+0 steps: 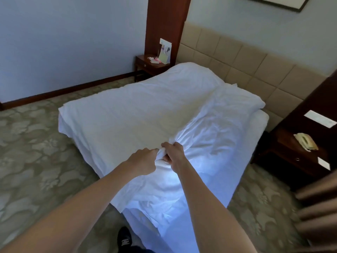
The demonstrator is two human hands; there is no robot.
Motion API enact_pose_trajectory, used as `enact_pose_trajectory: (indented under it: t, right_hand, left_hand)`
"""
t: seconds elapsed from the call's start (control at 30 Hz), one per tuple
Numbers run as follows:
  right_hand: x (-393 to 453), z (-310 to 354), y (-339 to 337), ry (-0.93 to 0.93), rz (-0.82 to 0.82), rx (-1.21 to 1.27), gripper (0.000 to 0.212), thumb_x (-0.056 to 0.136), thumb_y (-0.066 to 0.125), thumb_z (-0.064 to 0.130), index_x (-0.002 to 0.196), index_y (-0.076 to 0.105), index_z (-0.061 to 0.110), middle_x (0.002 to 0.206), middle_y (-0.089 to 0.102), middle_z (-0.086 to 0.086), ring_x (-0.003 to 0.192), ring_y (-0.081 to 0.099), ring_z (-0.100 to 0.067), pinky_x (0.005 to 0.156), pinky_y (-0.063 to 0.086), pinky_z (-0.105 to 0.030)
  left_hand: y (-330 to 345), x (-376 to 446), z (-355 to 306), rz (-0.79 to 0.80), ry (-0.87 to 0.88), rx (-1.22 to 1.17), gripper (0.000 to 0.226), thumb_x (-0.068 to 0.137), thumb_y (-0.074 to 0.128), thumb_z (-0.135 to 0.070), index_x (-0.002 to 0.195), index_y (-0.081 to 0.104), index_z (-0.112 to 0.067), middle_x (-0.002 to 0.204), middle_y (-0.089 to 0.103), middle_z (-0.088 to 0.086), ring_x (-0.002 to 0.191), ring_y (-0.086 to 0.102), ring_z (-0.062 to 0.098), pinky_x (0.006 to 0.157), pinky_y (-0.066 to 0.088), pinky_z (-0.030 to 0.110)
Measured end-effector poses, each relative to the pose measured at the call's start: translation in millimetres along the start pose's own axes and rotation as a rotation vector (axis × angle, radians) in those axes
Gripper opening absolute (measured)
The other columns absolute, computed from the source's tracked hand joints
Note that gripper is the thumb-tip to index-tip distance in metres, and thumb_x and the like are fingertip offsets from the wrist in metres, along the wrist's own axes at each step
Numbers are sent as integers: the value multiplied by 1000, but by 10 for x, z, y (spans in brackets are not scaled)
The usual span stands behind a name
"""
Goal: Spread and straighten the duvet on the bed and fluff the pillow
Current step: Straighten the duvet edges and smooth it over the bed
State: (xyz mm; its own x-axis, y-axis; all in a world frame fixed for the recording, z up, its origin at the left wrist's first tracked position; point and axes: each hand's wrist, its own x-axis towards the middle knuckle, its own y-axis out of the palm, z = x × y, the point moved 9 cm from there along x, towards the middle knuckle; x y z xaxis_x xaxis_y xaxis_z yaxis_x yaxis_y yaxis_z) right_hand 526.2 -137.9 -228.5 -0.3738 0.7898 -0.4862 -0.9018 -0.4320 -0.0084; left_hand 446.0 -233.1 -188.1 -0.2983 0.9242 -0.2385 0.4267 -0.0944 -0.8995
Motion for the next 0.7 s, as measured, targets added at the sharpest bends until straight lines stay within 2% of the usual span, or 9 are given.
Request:
enact_pose_trajectory:
  t: [0.1, 0.23, 0.37, 0.43, 0.5, 0.57, 0.63, 0.7]
  right_hand:
    - [212, -94, 365, 27, 33, 8, 17, 84, 60, 3, 85, 44, 10, 60, 40, -6, 39, 36, -15, 42, 31, -24]
    - [595, -185, 839, 72, 28, 15, 15, 82, 58, 0, 85, 47, 9, 63, 42, -7, 45, 38, -17, 46, 36, -26]
    - [889, -177, 1101, 131, -16, 31, 17, 82, 56, 0, 79, 44, 11, 63, 41, -6, 45, 37, -18, 43, 32, -23]
    - [930, -56, 1006, 144, -88, 78, 14, 83, 55, -1, 81, 47, 10, 68, 44, -8, 53, 44, -21, 44, 37, -24]
    - [961, 265, 752, 98, -236, 149, 12, 83, 57, -2, 77, 52, 7, 66, 49, -10, 56, 51, -24, 44, 44, -24]
    - [894, 818, 366, -89, -461, 157, 19, 80, 59, 0, 64, 53, 8, 57, 49, -9, 55, 51, -24, 44, 46, -28]
    - [662, 1317, 55, -275, -659, 228, 22, 77, 61, 1, 58, 51, 10, 55, 47, -8, 59, 48, -22, 53, 44, -36]
    - [366, 1579, -56, -410, -745, 454, 24, 77, 59, -1, 61, 48, 13, 58, 44, -6, 57, 45, -18, 54, 38, -30]
  left_hand:
    - [40, 138, 428, 105, -58, -67, 52, 87, 40, -7, 138, 41, -16, 99, 53, 6, 86, 55, 25, 67, 44, 31]
    - [110, 449, 1005, 212, -150, -141, 52, 90, 38, -11, 142, 37, -12, 126, 53, 12, 107, 56, 27, 84, 49, 34]
    - [117, 803, 1368, 323, -162, -254, 59, 78, 37, -12, 136, 42, -16, 114, 58, 5, 90, 60, 20, 65, 46, 28]
    - [22, 967, 1267, 350, -99, -285, 64, 73, 37, -10, 135, 45, -22, 108, 62, 3, 89, 63, 21, 63, 48, 28]
    - [-221, 1152, 941, 259, 29, -261, 62, 78, 41, -7, 138, 45, -21, 116, 64, 8, 100, 63, 28, 73, 50, 32]
    - [-692, 1265, 420, 57, 230, -205, 46, 88, 48, -11, 134, 47, -16, 121, 62, 17, 110, 60, 38, 83, 50, 38]
    - [-1235, 1148, -107, -112, 431, -178, 27, 92, 53, -23, 118, 53, -15, 111, 66, 20, 103, 61, 42, 73, 47, 38]
    - [-1654, 986, -366, -217, 568, -160, 20, 90, 54, -26, 107, 55, -15, 101, 67, 20, 93, 60, 44, 63, 36, 35]
